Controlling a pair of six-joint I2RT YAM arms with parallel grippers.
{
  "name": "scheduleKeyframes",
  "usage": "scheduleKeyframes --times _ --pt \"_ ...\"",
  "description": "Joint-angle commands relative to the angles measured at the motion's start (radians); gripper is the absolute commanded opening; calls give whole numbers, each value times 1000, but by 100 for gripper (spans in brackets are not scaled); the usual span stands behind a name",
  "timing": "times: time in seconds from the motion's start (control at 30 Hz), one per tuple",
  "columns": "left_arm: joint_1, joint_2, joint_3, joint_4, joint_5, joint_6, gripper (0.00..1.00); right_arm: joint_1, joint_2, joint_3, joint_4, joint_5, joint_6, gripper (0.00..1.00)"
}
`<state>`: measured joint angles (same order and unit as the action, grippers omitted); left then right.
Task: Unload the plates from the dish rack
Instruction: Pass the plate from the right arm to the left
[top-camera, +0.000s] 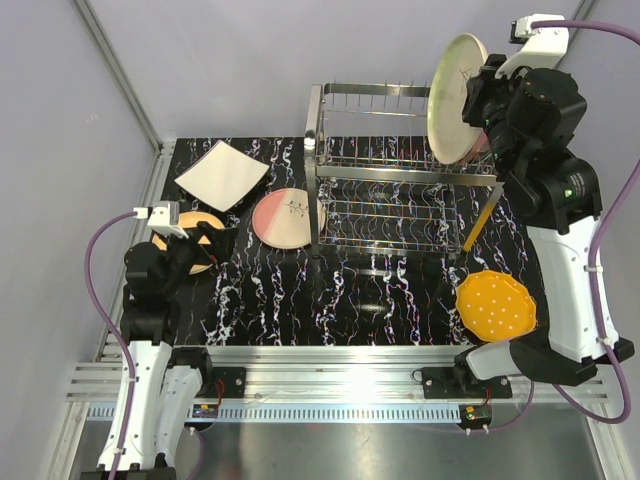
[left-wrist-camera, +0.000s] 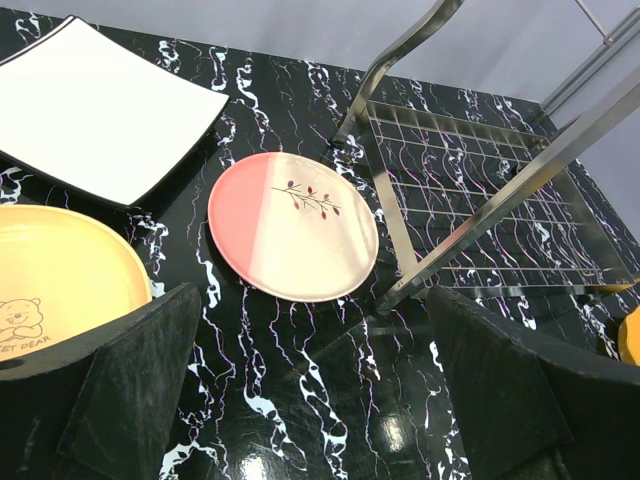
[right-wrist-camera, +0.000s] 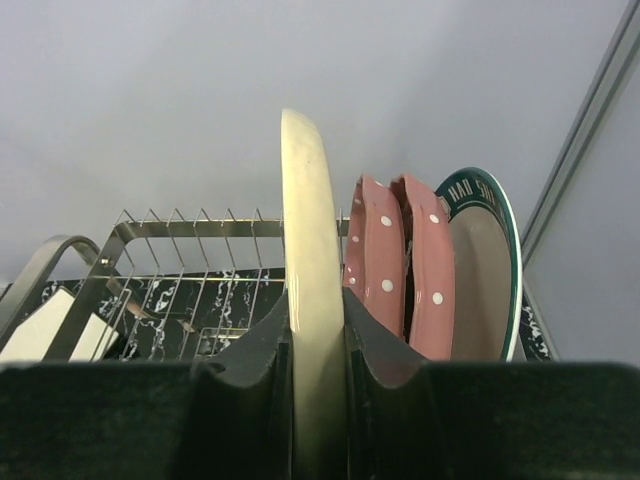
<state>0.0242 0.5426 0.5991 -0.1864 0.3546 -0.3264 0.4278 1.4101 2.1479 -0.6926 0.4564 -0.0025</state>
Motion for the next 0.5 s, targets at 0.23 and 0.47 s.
scheduleKeyframes --times 0.23,0.47 --pt "-1 -18 34 56 96 -56 99 -43 -89 115 58 -191 160 0" --pt "-3 -16 68 87 190 -126 99 -52 -111 99 36 -252 203 0"
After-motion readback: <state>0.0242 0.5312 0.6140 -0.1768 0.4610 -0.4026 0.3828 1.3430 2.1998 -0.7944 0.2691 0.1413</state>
